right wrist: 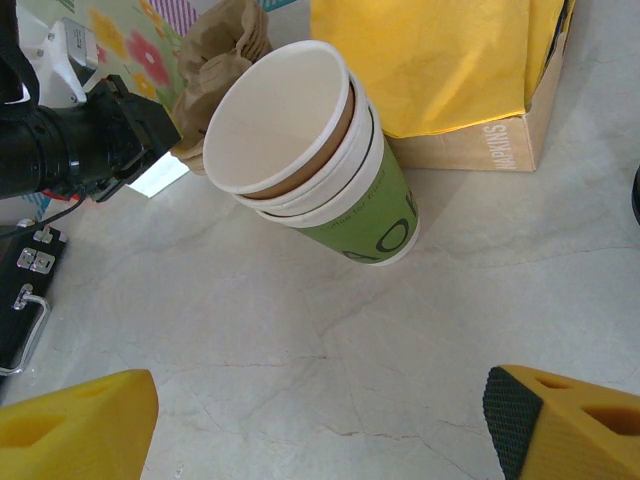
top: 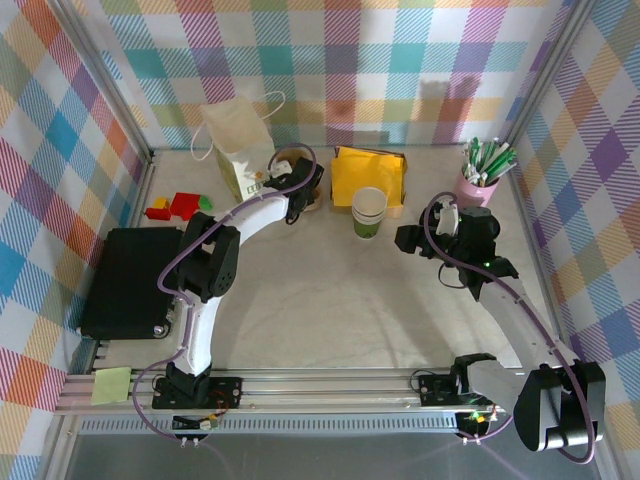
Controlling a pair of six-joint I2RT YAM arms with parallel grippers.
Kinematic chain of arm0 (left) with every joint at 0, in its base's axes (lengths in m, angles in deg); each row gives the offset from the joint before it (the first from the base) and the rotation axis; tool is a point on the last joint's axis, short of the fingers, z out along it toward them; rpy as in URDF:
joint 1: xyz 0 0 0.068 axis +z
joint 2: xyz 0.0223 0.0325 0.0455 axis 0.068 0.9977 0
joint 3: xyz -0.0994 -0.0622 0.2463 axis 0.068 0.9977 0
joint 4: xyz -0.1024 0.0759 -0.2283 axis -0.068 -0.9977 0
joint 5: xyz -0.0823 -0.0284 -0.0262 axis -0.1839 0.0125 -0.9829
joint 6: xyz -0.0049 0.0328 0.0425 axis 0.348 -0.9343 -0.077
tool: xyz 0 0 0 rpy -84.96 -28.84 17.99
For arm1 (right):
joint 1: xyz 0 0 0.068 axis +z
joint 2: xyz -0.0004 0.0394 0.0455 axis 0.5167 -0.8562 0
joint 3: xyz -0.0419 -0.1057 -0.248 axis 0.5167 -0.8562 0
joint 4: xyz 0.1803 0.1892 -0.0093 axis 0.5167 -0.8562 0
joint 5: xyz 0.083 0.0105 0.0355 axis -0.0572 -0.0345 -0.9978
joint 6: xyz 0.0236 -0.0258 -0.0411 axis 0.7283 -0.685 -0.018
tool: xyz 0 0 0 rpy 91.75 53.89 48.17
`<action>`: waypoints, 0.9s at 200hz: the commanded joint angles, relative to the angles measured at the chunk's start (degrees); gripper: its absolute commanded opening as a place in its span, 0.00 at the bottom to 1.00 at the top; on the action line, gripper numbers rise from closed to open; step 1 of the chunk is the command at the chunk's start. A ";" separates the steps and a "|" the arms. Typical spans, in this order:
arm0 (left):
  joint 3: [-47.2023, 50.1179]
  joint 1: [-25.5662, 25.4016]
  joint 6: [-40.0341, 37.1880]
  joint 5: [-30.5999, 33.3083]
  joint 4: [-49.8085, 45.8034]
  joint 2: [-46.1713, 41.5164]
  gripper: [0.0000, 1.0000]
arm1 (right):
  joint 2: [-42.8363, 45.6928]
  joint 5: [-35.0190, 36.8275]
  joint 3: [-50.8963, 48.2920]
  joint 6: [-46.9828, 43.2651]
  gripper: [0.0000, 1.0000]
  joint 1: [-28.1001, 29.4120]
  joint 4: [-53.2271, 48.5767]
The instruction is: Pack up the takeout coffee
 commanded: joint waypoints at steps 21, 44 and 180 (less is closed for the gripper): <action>0.82 0.93 -1.74 -1.58 1.30 -2.86 0.02 | 0.11 0.59 0.27 -1.35 0.86 0.40 0.31; 2.42 1.11 -1.79 -3.34 3.05 -4.50 0.00 | 0.28 0.72 0.27 -1.30 0.86 0.41 0.30; 9.03 1.82 -8.86 -17.26 7.65 -17.07 0.00 | 6.28 -3.10 7.99 -2.53 0.86 0.41 -8.46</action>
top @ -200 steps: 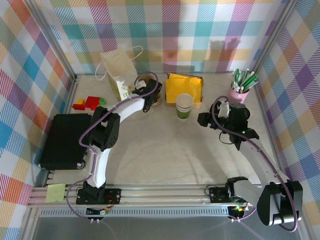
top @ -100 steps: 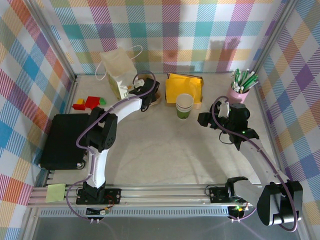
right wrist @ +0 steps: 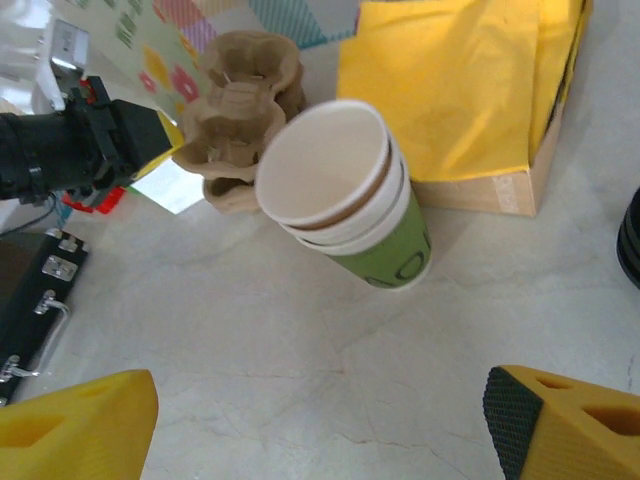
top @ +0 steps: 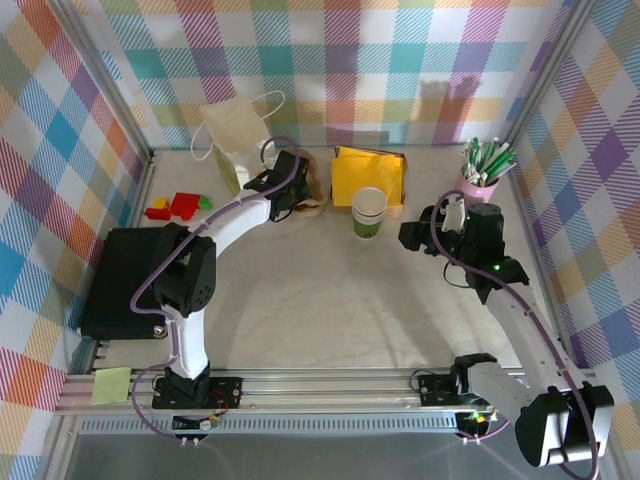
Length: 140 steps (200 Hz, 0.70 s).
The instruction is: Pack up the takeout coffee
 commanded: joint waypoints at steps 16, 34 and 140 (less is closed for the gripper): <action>0.52 0.39 -5.61 -3.96 -0.96 -7.36 0.00 | 0.56 -5.94 5.80 -0.75 0.84 0.41 -4.95; 0.20 0.37 -8.38 -5.89 -4.52 -11.08 0.00 | -0.04 -9.29 9.61 -1.33 0.83 0.43 -8.31; 0.01 -4.57 -27.77 -28.94 -34.16 -34.63 0.00 | -13.56 6.59 40.76 -14.81 0.78 22.64 -34.16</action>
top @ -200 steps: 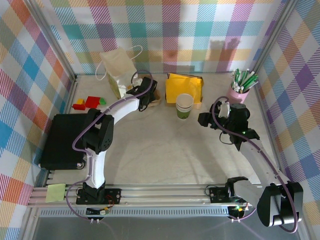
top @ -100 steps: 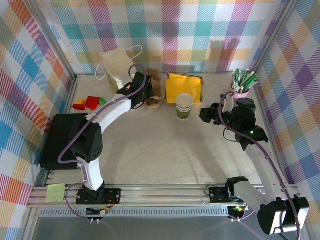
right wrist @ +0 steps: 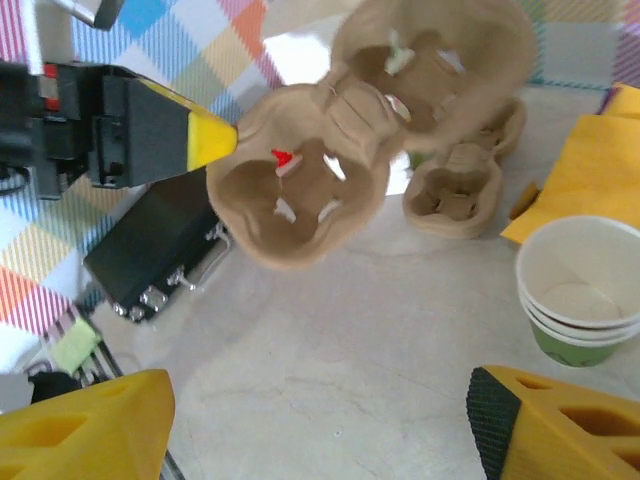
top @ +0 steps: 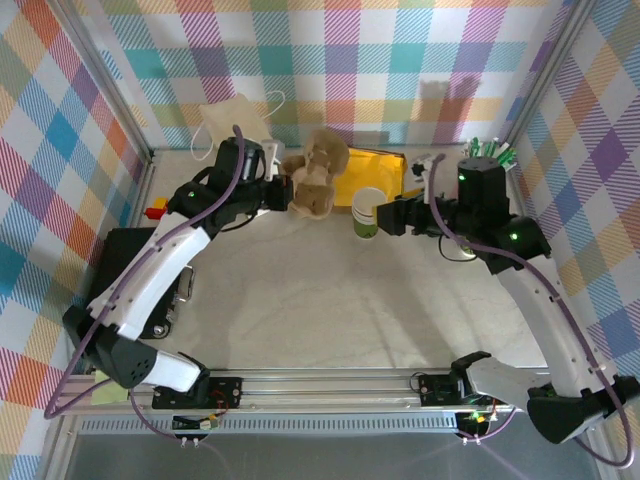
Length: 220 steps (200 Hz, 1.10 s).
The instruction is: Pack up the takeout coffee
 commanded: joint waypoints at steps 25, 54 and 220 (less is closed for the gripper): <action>1.56 -1.45 -5.43 -13.62 -12.99 -6.64 0.00 | -9.68 17.68 11.43 -8.35 0.77 13.83 -12.98; 3.03 -1.47 -6.46 -17.05 -14.12 -9.23 0.00 | -15.14 23.75 15.86 -10.58 0.77 19.06 -15.74; 4.84 -1.47 -6.76 -18.09 -12.67 -11.13 0.00 | -23.51 20.80 16.40 -10.40 0.73 23.50 -13.84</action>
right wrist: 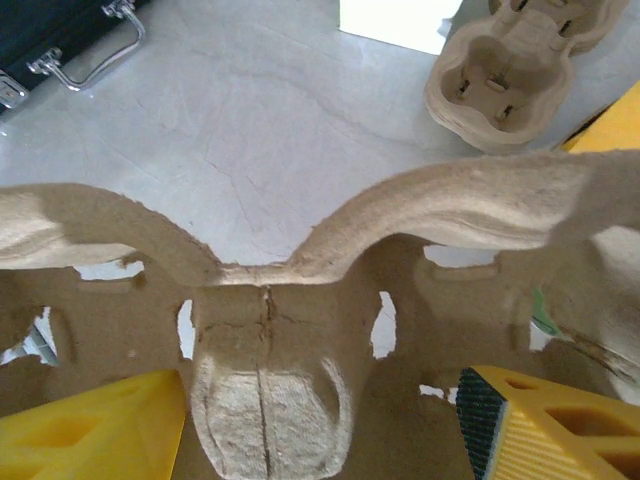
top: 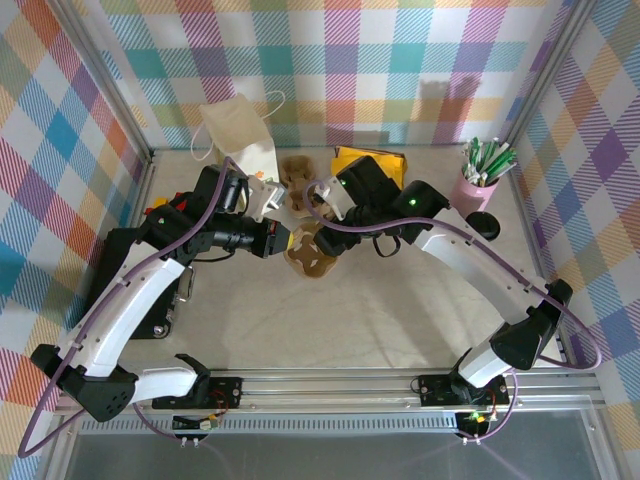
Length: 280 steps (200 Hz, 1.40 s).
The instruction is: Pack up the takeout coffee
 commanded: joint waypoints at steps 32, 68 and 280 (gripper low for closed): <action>0.24 -0.31 0.12 -1.31 1.52 -1.47 0.00 | 0.56 -3.00 -2.55 0.51 0.72 0.64 2.48; 0.76 -0.31 0.92 -1.76 2.37 -1.95 0.00 | 1.05 -2.73 -3.96 0.90 0.66 0.64 3.92; -30.50 25.60 17.44 36.82 3.30 30.20 0.69 | 12.05 -0.26 -18.21 -0.45 0.39 -0.24 4.35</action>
